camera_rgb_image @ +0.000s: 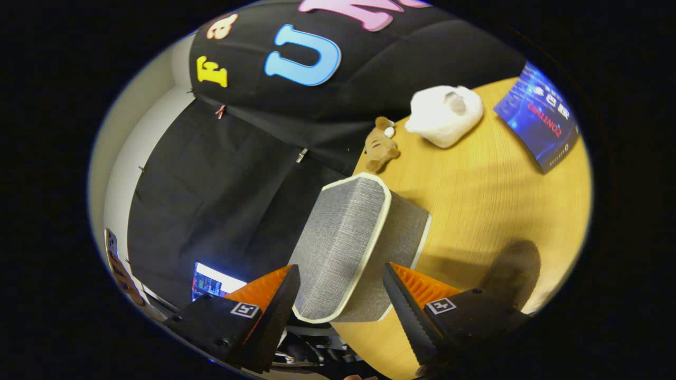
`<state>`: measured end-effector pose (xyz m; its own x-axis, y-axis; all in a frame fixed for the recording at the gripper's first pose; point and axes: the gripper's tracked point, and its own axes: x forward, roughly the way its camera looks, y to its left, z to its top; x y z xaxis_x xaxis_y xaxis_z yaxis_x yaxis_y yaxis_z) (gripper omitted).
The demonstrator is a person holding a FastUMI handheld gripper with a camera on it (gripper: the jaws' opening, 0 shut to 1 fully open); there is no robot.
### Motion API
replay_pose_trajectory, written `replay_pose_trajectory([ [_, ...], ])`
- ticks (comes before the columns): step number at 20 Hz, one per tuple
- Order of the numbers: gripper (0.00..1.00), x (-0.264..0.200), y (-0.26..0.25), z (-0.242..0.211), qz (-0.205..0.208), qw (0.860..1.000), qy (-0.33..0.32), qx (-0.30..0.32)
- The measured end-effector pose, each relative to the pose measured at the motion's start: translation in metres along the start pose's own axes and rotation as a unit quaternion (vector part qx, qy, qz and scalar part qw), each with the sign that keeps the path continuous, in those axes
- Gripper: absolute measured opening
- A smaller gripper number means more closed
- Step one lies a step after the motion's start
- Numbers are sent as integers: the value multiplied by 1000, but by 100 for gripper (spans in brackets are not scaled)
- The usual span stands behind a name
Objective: Open the storage box then place both shoes into the box .Put the left shoe in first, then the right shoe, with the right side of both shoes facing outward in a uniform manner.
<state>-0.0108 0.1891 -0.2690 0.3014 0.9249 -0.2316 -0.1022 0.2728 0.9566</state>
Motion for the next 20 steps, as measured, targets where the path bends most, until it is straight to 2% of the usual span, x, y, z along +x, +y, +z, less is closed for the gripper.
replay_pose_trajectory([
  [5,98,22,-21,-13,37,995,34,81],
  [10,98,35,-20,-16,87,985,41,146],
  [12,98,36,-13,-9,114,979,31,164],
  [17,98,49,-6,-5,132,973,24,187],
  [20,98,54,8,-17,142,971,38,190],
])
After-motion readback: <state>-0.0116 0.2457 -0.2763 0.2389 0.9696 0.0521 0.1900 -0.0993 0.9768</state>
